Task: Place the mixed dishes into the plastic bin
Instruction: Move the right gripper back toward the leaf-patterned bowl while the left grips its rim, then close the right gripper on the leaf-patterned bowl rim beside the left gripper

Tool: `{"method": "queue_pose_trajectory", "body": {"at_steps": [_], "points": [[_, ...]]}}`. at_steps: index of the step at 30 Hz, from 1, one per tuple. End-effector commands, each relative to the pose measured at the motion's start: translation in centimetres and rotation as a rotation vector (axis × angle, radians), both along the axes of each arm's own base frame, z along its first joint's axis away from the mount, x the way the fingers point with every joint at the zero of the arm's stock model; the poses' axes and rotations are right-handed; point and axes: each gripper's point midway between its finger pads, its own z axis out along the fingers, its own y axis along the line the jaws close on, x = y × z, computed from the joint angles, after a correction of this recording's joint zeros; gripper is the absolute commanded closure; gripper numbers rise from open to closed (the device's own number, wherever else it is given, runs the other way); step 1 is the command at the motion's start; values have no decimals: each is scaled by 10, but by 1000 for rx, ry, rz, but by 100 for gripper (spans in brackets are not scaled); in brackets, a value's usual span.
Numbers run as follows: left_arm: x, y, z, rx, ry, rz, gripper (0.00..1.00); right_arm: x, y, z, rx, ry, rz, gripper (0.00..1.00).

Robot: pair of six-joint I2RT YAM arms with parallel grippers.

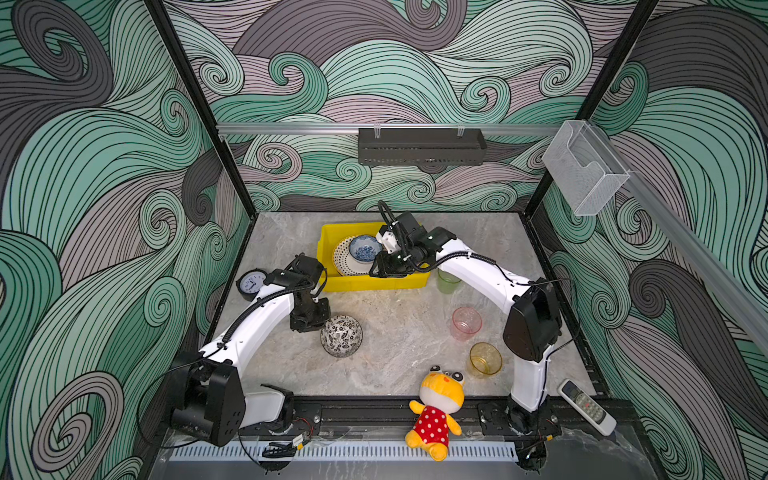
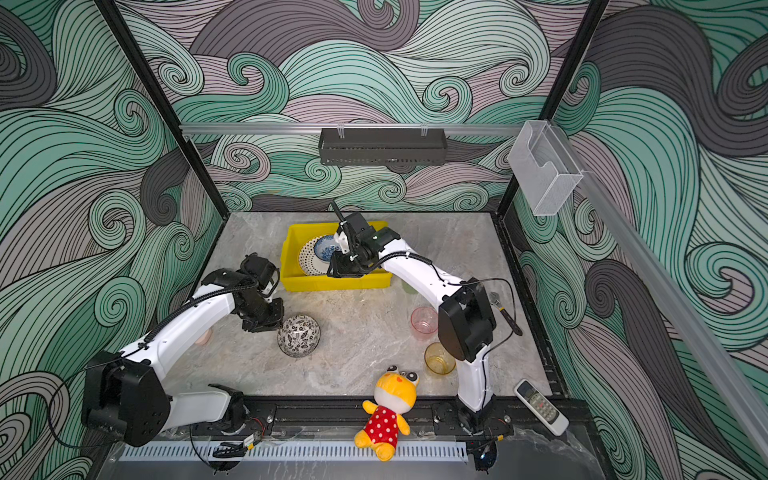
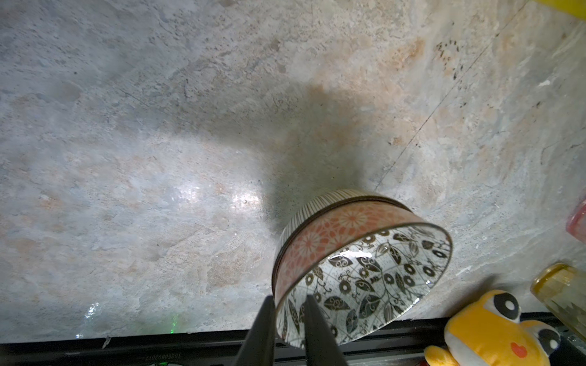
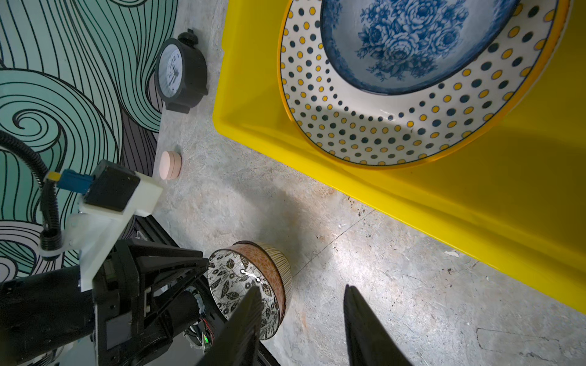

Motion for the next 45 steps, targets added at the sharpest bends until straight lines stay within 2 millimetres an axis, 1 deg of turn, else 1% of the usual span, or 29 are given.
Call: {"method": "queue_pose_trajectory", "body": {"at_steps": [1, 5, 8, 13, 21, 32, 45], "points": [[-2, 2, -5, 20, 20, 13, 80, -9, 4, 19, 40, -31, 33, 56], [-3, 2, -10, 23, 29, 17, 81, -15, 6, 18, 40, -24, 48, 56], [-1, 2, -9, 27, 16, 20, 84, -19, 7, 18, 40, -21, 58, 56], [-2, 1, -12, 26, 28, 17, 88, -28, 10, 14, 30, -9, 77, 56], [-7, 1, -19, 25, 59, 15, 90, -41, 14, 3, 8, 17, 115, 56], [-11, -2, -25, 10, 78, 10, 91, -58, 16, -11, -33, 63, 158, 55], [-18, -4, -27, -12, 81, 18, 92, -92, 24, -32, -92, 133, 224, 50]]}}
